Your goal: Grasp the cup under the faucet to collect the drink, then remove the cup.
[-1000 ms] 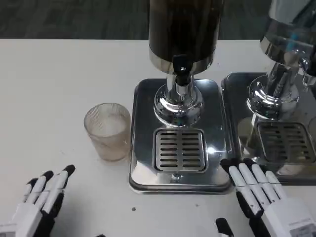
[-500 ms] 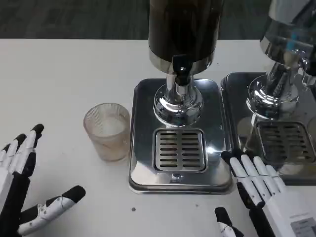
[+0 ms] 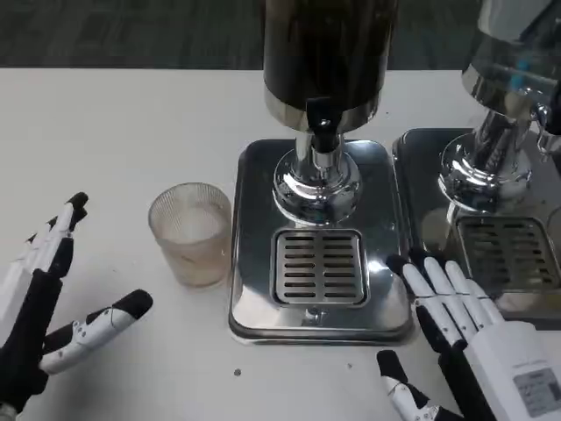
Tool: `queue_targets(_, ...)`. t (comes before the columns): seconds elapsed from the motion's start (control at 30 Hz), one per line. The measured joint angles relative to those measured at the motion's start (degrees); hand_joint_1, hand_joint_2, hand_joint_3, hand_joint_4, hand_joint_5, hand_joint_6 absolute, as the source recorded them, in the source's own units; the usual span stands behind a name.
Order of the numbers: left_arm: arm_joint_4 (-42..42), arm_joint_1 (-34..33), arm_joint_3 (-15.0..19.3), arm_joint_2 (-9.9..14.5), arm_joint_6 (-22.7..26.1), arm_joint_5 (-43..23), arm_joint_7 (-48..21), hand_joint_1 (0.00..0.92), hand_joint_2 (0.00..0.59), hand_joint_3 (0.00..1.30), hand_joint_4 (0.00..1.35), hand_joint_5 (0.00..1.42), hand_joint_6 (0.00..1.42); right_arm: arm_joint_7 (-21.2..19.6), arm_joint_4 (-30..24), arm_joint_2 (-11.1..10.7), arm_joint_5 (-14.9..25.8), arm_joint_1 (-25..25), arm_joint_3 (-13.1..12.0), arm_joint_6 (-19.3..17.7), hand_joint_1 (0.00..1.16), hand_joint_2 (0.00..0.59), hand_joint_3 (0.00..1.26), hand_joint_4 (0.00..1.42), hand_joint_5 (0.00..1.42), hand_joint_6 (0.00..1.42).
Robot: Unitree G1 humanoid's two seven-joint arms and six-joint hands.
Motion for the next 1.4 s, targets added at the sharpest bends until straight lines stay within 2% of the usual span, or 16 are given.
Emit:
queue_targets(0.4,7.2,-7.2,-3.5,0.2,-1.3,0.0,-4.6,0.0,0.015,0.0,0.0,0.04,0.01,0.6,0.0,0.3,0.1,0.2,0.0,0.0,0.28,0.477,0.06,0.0,0.0,0.1)
queue_targets(0.77,11.7,-11.8,-6.3,0.2,-1.9,0.3,-5.0,0.0,0.013,0.0,0.0,0.04,0.01,0.7,-0.4,1.2,0.2,2.2,-0.3,0.0,0.29,0.486,0.06,0.0,0.0,0.12)
queue_targets(1.4,17.9,-18.6,-8.4,-0.3,-1.7,-0.1,-6.9,0.0,0.013,0.0,0.0,0.04,0.0,0.8,-0.5,2.2,0.6,3.0,-1.0,0.0,0.28,0.494,0.08,0.0,0.0,0.14)
